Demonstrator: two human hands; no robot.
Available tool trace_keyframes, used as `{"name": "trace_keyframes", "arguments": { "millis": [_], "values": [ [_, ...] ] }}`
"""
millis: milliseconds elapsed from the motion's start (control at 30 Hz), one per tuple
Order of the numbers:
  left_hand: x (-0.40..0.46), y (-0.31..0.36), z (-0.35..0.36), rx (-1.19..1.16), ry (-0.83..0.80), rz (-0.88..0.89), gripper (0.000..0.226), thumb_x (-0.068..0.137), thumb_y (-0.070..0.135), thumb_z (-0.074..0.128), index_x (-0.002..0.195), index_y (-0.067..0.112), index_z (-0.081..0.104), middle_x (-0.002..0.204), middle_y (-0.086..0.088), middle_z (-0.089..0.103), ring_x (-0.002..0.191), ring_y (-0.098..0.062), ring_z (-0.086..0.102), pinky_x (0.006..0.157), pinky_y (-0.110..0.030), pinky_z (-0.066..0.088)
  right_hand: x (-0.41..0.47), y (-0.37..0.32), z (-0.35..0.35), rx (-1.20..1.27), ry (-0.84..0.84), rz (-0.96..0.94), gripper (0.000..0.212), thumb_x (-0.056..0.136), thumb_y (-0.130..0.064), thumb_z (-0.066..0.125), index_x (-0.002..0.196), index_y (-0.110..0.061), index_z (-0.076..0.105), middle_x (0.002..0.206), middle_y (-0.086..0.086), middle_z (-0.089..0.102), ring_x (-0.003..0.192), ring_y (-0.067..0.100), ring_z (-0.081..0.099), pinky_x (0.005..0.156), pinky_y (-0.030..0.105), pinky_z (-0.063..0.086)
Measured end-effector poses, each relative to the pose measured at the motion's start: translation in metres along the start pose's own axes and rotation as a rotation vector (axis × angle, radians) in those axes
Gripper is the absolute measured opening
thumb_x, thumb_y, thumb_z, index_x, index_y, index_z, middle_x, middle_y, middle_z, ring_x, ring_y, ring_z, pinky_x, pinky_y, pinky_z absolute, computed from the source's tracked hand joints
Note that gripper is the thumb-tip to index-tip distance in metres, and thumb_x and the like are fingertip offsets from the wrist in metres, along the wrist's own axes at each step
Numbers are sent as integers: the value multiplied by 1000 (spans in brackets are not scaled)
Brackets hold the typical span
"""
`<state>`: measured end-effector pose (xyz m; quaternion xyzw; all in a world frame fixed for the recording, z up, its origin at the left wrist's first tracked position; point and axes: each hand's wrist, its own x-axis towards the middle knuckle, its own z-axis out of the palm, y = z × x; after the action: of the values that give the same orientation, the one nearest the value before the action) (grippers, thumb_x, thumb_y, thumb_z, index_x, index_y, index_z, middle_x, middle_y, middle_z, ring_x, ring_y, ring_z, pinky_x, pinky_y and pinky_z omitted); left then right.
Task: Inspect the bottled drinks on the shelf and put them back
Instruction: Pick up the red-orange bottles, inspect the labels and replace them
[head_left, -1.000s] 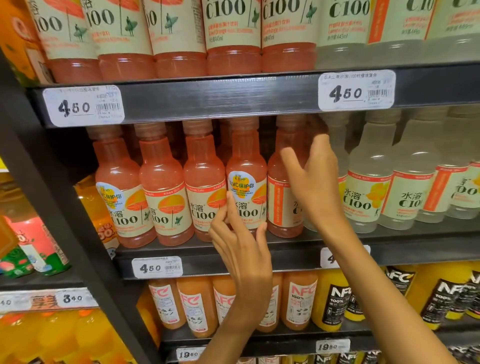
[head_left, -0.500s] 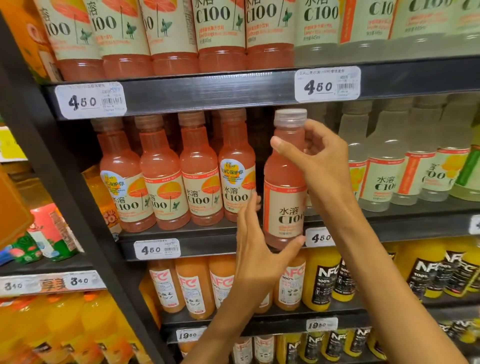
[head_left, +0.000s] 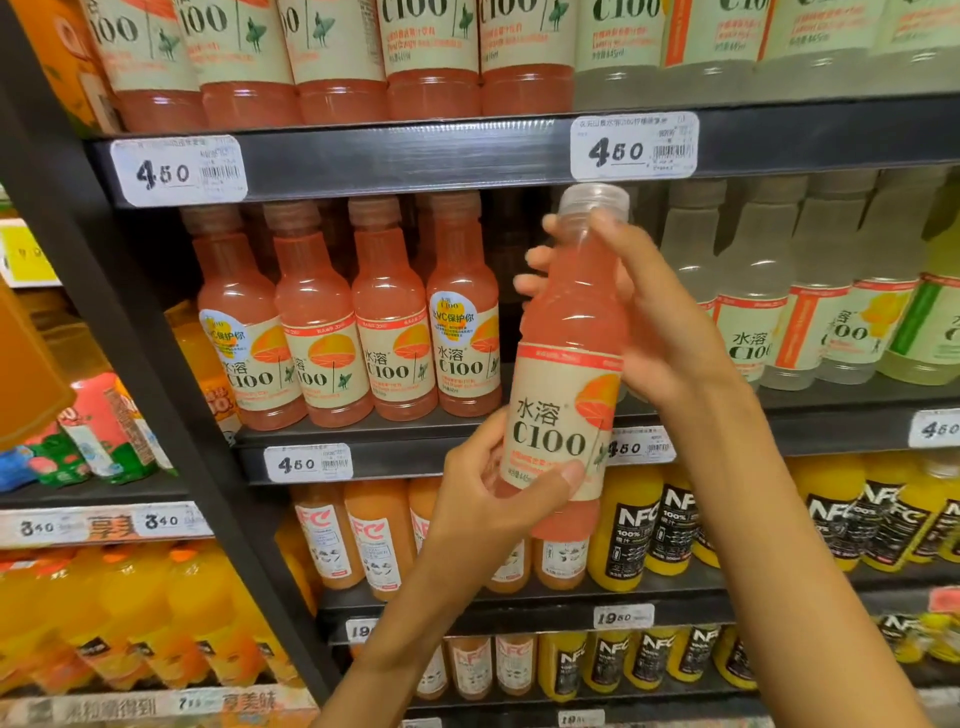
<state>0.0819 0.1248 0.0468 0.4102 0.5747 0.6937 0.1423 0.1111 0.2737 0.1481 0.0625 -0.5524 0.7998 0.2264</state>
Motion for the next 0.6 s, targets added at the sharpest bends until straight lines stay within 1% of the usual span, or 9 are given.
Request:
{"name": "trace_keyframes", "arguments": {
  "millis": [67, 133, 200, 233, 300, 367, 400, 500, 600],
  "values": [
    [-5, 2, 0, -109, -69, -102, 36, 69, 39, 67, 104, 30, 69, 103, 1, 74, 97, -14, 69, 76, -22, 55, 2, 0, -1, 82, -67, 55, 33, 90, -33, 53, 113, -9, 57, 88, 6, 71, 81, 18, 69, 68, 32, 56],
    [-8, 4, 0, -190, -114, -210, 51, 70, 43, 65, 116, 21, 62, 110, -7, 72, 104, -22, 67, 82, -29, 56, 1, 5, -3, 127, -61, 63, 27, 92, -30, 53, 109, -9, 56, 83, 5, 68, 75, 17, 68, 65, 31, 56],
    [-9, 10, 3, -159, -116, -253, 60, 68, 44, 66, 123, 22, 54, 112, -7, 71, 106, -23, 66, 86, -32, 55, -1, 12, -6, 124, -30, 24, 19, 93, -27, 56, 101, -10, 59, 80, 5, 66, 71, 16, 66, 63, 31, 55],
    [-9, 12, 6, -101, -90, -240, 59, 68, 44, 68, 122, 27, 54, 110, -3, 71, 104, -19, 67, 85, -31, 56, -2, 14, -8, 101, -13, -1, 16, 93, -25, 56, 98, -10, 60, 79, 5, 66, 70, 16, 66, 63, 31, 56],
    [-8, 16, 14, -11, -16, -217, 51, 68, 40, 72, 116, 30, 56, 103, 4, 73, 95, -12, 69, 75, -23, 57, -5, 16, -12, 29, 30, -35, 13, 93, -24, 59, 95, -11, 60, 77, 5, 68, 69, 17, 67, 64, 33, 57],
    [-9, 17, 25, -18, 32, -234, 46, 67, 40, 71, 110, 26, 61, 96, 3, 74, 86, -10, 71, 65, -17, 54, -6, 16, -17, -21, 55, -20, 18, 92, -29, 62, 94, -11, 60, 76, 4, 69, 69, 18, 68, 64, 34, 57],
    [-10, 16, 29, -49, 33, -252, 44, 67, 41, 71, 108, 25, 64, 96, 2, 74, 86, -12, 71, 63, -18, 54, -6, 15, -20, -25, 50, 8, 22, 90, -33, 62, 94, -12, 59, 76, 4, 69, 70, 18, 69, 64, 34, 57],
    [-14, 15, 35, -213, -86, -317, 40, 69, 50, 70, 104, 31, 69, 103, -3, 73, 91, -20, 71, 71, -30, 58, -5, 8, -31, 96, -59, 138, 40, 86, -51, 59, 98, -12, 55, 77, 6, 66, 73, 20, 69, 68, 33, 57],
    [-15, 14, 34, -493, -258, -342, 49, 80, 49, 67, 119, 20, 65, 107, -13, 70, 91, -25, 69, 78, -37, 56, -6, 4, -36, 320, -142, 205, 40, 87, -51, 54, 97, -12, 55, 79, 6, 65, 74, 20, 68, 72, 33, 57]
  ]
}}
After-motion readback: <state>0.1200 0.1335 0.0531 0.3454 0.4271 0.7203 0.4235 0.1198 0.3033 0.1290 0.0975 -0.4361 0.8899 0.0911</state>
